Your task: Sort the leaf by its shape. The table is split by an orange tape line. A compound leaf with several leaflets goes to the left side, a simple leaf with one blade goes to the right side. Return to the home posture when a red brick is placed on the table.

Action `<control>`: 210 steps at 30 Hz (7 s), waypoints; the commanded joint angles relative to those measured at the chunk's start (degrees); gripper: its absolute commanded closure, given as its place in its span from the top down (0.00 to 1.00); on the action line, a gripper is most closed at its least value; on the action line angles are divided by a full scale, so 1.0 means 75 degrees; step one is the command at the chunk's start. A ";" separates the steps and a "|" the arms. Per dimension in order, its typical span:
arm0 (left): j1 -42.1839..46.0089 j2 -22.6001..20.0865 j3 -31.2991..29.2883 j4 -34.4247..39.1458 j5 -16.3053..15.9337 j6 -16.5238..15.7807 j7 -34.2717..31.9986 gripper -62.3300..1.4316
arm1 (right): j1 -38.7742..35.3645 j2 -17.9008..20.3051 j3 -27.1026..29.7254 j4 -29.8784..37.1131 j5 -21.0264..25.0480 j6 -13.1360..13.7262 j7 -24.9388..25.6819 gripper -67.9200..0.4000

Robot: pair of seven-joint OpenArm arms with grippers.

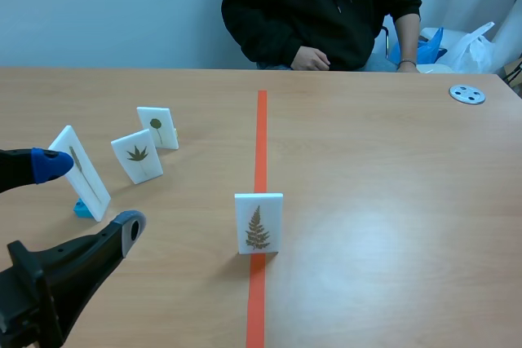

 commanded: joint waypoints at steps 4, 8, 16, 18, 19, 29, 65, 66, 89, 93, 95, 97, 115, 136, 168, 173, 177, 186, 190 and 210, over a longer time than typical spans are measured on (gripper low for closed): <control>0.0000 0.0038 -0.0015 0.0111 -0.0050 -0.0015 -0.0096 1.00 | 0.0090 0.0662 -0.0055 0.0029 0.0055 0.0236 0.0087 1.00; 0.0000 0.0038 -0.0015 0.0111 -0.0050 -0.0015 -0.0096 1.00 | 0.0111 0.1125 -0.0364 0.0015 0.0052 0.0434 0.0117 1.00; -0.0003 0.0038 -0.0015 0.0111 -0.0050 -0.0015 -0.0099 1.00 | 0.0533 0.1693 -0.1693 -0.0122 -0.0405 0.0609 0.0297 1.00; -0.0003 0.0038 -0.0015 0.0111 -0.0050 -0.0015 -0.0073 1.00 | 0.0863 0.1708 -0.2110 -0.0280 -0.0525 0.0632 0.0385 1.00; -0.0003 0.0038 -0.0015 0.0111 -0.0050 -0.0015 -0.0067 1.00 | 0.1040 0.1708 -0.2337 -0.0370 -0.0589 0.0632 0.0425 1.00; -0.0003 0.0041 -0.0015 0.0111 -0.0050 -0.0041 -0.0047 1.00 | 0.3008 0.1577 -0.4884 -0.1574 -0.1539 0.0635 0.1169 1.00; -0.0003 0.0041 -0.0015 0.0111 -0.0047 -0.0038 -0.0044 1.00 | 0.6647 -0.1588 -0.9868 -0.6417 -0.4616 -0.0405 0.3669 0.89; -0.0003 0.0041 -0.0015 0.0111 -0.0047 -0.0038 -0.0044 1.00 | 0.6647 -0.1588 -0.9868 -0.6417 -0.4616 -0.0455 0.3669 0.84; -0.0003 0.0041 -0.0015 0.0111 -0.0047 -0.0038 -0.0041 1.00 | 0.6647 -0.1513 -0.9859 -0.6356 -0.4613 -0.0460 0.3768 0.03; -0.0003 0.0041 -0.0015 0.0111 -0.0047 -0.0038 -0.0041 1.00 | 0.6645 -0.1349 -0.9731 -0.5995 -0.4610 -0.0458 0.3867 0.03; -0.0003 0.0041 -0.0015 0.0111 -0.0047 -0.0038 -0.0041 1.00 | 0.6627 -0.1239 -0.9553 -0.5744 -0.4607 -0.0443 0.3812 0.03; 0.0000 0.0041 -0.0015 0.0111 -0.0047 -0.0038 -0.0029 1.00 | 0.6569 -0.1113 -0.9294 -0.5450 -0.4584 -0.0402 0.3730 0.03; 0.0000 0.0038 -0.0015 0.0111 -0.0050 -0.0038 0.0131 1.00 | 0.5400 -0.0560 -0.5319 -0.3759 -0.2253 -0.0370 0.1515 0.03; 0.0000 0.0038 -0.0015 0.0111 -0.0050 -0.0041 0.0134 1.00 | 0.5578 -0.0624 -0.3369 -0.5706 -0.1507 -0.1113 0.1513 0.03; -0.0003 0.0038 -0.0015 0.0111 -0.0050 -0.0041 0.0131 1.00 | 0.6330 -0.0851 -0.3381 -0.8224 -0.2871 -0.1664 0.3150 0.66; -0.0003 0.0038 -0.0015 0.0111 -0.0050 -0.0041 0.0131 1.00 | 0.6312 -0.0787 -0.3369 -0.8137 -0.2836 -0.1577 0.3270 0.92; -0.0003 0.0038 -0.0015 0.0111 -0.0050 -0.0041 0.0134 1.00 | 0.6137 -0.0618 -0.3366 -0.7659 -0.2661 -0.1338 0.3101 1.00; -0.0003 0.0038 -0.0015 0.0111 -0.0050 -0.0041 0.0134 1.00 | 0.4864 -0.0469 -0.2541 -0.5415 -0.2605 -0.1142 0.2165 1.00; -0.0003 0.0038 -0.0015 0.0111 -0.0050 -0.0041 0.0134 1.00 | 0.4173 -0.0466 -0.2101 -0.4319 -0.2605 -0.0962 0.1886 1.00; -0.0003 0.0038 -0.0015 0.0111 -0.0050 -0.0041 0.0137 1.00 | 0.2282 -0.0880 -0.2355 -0.0344 -0.2256 -0.0020 0.0393 1.00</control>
